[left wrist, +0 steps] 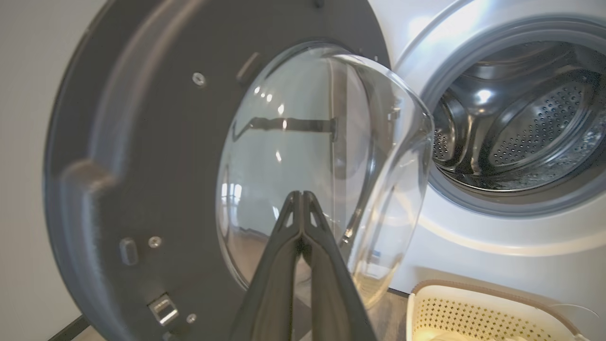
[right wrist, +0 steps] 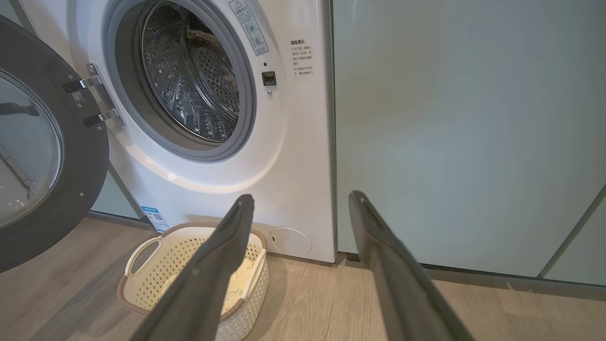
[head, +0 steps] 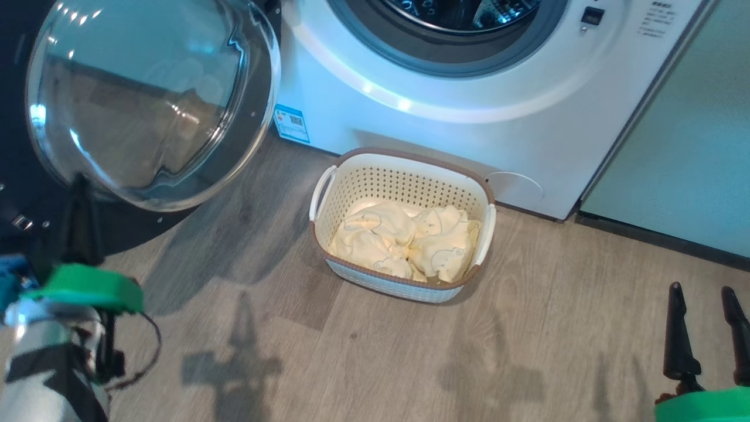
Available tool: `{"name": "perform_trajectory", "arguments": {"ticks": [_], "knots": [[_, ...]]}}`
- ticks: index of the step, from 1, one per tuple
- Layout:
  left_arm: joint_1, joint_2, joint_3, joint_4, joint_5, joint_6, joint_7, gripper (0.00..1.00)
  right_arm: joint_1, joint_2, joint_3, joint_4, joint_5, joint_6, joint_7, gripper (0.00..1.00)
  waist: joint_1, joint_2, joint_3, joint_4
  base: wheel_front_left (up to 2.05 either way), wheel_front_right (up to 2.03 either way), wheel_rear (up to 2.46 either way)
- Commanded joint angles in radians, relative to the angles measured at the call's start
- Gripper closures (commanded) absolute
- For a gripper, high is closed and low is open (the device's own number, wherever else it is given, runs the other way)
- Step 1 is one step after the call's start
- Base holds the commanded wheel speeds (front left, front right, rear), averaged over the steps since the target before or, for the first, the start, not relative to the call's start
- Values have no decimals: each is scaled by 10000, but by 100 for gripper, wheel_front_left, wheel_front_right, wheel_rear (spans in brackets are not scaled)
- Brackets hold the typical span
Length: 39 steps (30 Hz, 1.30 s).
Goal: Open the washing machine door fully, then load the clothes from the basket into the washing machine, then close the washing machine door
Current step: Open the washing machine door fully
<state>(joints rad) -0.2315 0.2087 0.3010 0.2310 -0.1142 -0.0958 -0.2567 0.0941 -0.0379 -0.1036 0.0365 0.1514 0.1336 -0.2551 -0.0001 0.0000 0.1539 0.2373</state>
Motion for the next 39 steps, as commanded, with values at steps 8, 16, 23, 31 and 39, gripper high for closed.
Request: {"name": "perform_trajectory", "arguments": {"ticks": [8, 16, 23, 31, 39], "knots": [[674, -152, -465, -1339, -251, -235, -36, 100, -201, -125, 382, -150, 191, -29, -66, 0, 1, 0, -447, -550, 0, 0, 0], [951, -340, -975, -1694, -744, -289, 438, 14, -312, -125, 662, -74, 223, -29, -66, 0, 1, 0, -569, -1366, 0, 0, 0], [1148, -522, -1245, -1637, -998, -266, 715, 0, -573, -124, 1055, 117, 142, -29, -66, 0, 1, 0, -638, -2090, 0, 0, 0], [1404, -668, -1411, -1286, -999, -108, 681, 0, -849, -124, 1312, 278, 10, -29, -67, 0, 1, 0, -645, -2648, 0, 0, 0], [1613, -708, -1464, -1273, -1043, -34, 617, 0, -893, -124, 1275, 300, 67, -29, -67, 0, 1, 0, -634, -2749, 0, 0, 0]]}}
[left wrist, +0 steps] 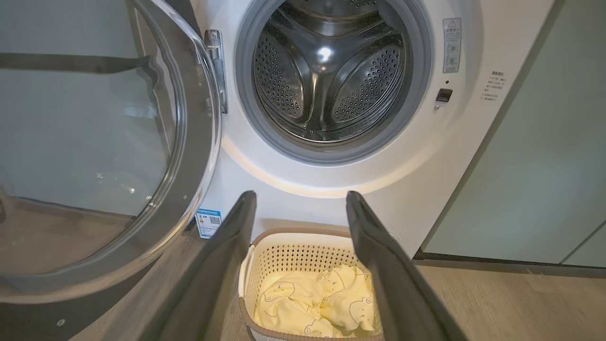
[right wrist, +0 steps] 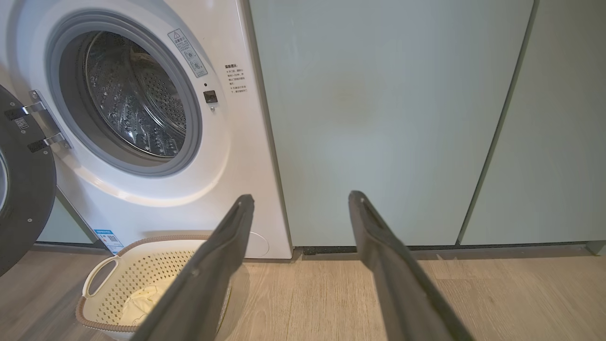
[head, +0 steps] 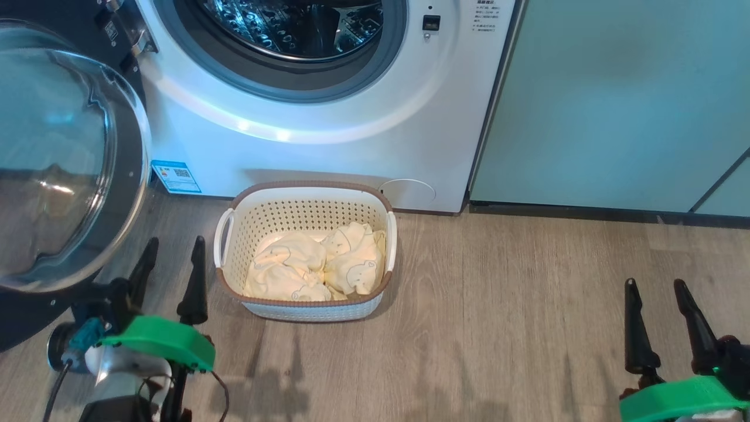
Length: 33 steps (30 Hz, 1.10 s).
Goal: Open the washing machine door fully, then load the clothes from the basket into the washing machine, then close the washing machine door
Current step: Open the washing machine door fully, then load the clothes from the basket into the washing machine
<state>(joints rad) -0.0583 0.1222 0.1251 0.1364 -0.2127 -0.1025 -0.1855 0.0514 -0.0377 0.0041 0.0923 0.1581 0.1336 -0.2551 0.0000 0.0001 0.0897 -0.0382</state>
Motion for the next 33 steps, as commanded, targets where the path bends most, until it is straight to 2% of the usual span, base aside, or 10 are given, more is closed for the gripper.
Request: {"name": "perform_trajectory", "arguments": {"ticks": [1, 5, 7, 33], "knots": [[-105, 158, 268, -325, -59, 31, -95, 0, -475, -126, 194, -263, 0, -29, -67, 0, 0, -1, 18, 8, 0, 0, 0], [-44, 157, 190, -328, -110, 19, -81, 4, -503, -126, 163, -303, -7, -29, -67, 0, 0, -1, 27, 31, 0, 0, 0], [4, 155, 168, -337, -132, 20, -84, 0, -504, -126, 150, -302, -6, -29, -67, 0, 0, -1, 13, 48, 0, 0, 0], [175, 260, -216, -230, -238, 51, -112, 0, -331, -126, 83, -209, 120, -29, -67, 0, 0, -1, -245, 99, 0, 0, 0]]}}
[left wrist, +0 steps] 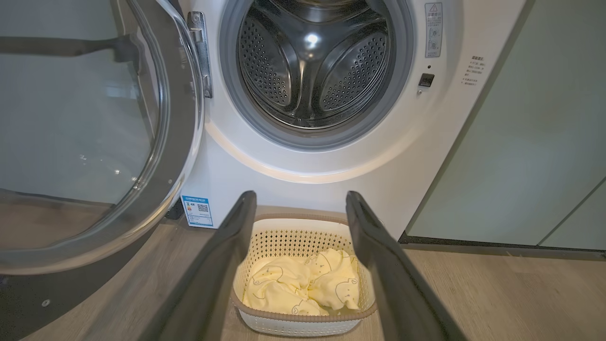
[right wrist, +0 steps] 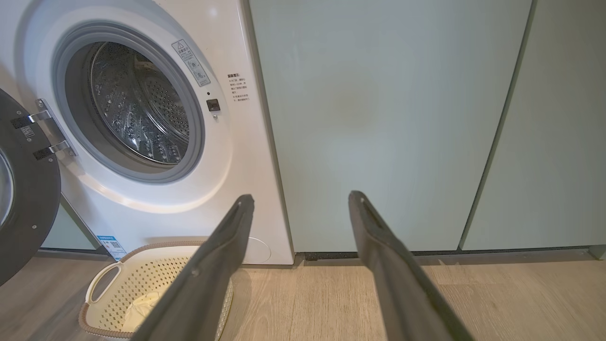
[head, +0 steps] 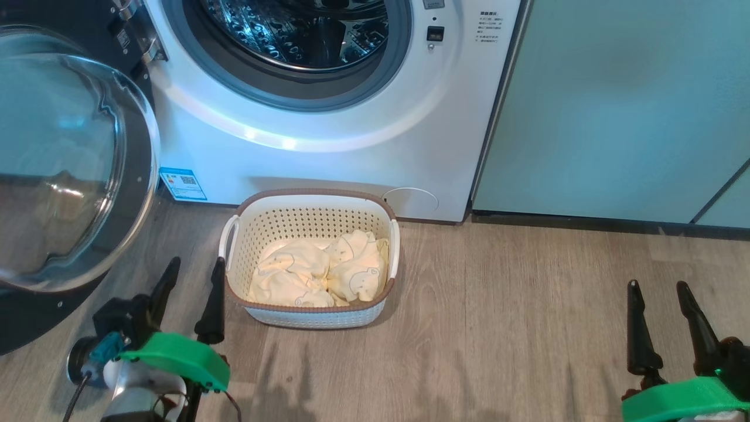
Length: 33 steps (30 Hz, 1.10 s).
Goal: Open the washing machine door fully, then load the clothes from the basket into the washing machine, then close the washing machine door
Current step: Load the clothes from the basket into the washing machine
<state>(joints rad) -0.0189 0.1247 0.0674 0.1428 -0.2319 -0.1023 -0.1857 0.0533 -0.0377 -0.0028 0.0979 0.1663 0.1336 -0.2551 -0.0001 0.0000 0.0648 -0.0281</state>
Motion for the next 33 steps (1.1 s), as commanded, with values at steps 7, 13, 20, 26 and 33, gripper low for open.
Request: {"name": "perform_trajectory", "arguments": {"ticks": [7, 13, 20, 26, 33], "knots": [[-247, 275, 283, -235, -35, 77, -159, 0, -335, -126, 141, -269, 48, -29, -67, 0, 1, 0, 9, -32, 0, 0, 0], [-288, 318, 177, -187, -52, 67, -228, 0, -326, -126, 115, -292, 64, -29, -67, 0, 1, 0, 32, -51, 7, -7, -1], [-298, 396, 65, -130, -129, 25, -311, 0, -337, -126, 100, -292, 72, -29, -67, 0, 1, 0, 31, -66, 82, -82, 0], [-314, 439, -2, -84, -132, 41, -352, 0, -344, -126, 108, -289, 99, -29, -67, 0, 1, 0, 51, -80, 171, -171, 0], [-394, 499, -112, -51, -189, 20, -385, 0, -387, -125, 105, -306, 102, -29, -67, 0, 1, 0, 132, -85, 204, -204, 0]]}}
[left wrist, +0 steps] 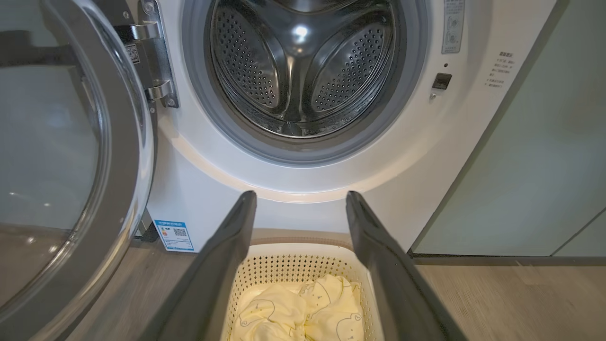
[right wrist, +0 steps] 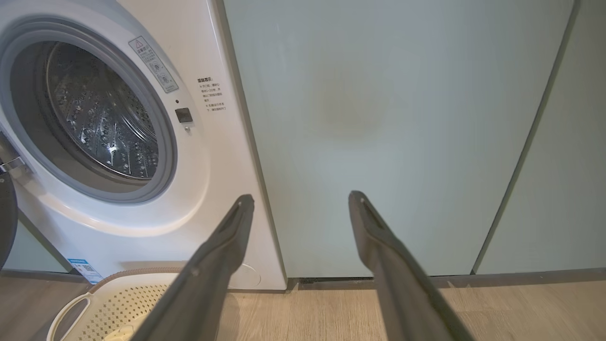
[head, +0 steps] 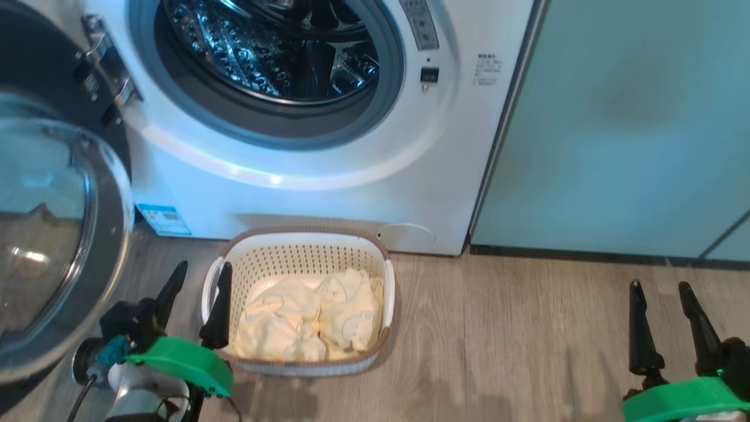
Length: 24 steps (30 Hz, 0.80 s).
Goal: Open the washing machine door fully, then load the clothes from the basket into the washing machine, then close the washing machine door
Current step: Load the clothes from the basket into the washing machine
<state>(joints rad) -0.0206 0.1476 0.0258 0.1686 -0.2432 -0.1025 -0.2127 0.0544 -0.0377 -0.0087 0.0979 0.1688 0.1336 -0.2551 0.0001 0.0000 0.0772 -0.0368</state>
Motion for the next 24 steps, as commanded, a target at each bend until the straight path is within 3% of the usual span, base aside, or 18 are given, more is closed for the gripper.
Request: {"name": "perform_trajectory", "arguments": {"ticks": [1, 10, 24], "knots": [[-389, 280, 291, -311, -85, 18, -127, 0, -409, -125, 161, -306, 76, -29, -67, 0, -1, 0, 26, 2, 165, -165, 0], [-494, 355, 222, -296, -86, 47, -233, 0, -479, -125, 169, -315, 70, -29, -67, 0, -1, 0, 144, 5, 96, -96, 0], [-581, 386, 82, -130, -120, 90, -321, 0, -474, -125, 160, -300, 73, -29, -67, 0, -1, 0, 124, 5, 3, -3, 0]]}}
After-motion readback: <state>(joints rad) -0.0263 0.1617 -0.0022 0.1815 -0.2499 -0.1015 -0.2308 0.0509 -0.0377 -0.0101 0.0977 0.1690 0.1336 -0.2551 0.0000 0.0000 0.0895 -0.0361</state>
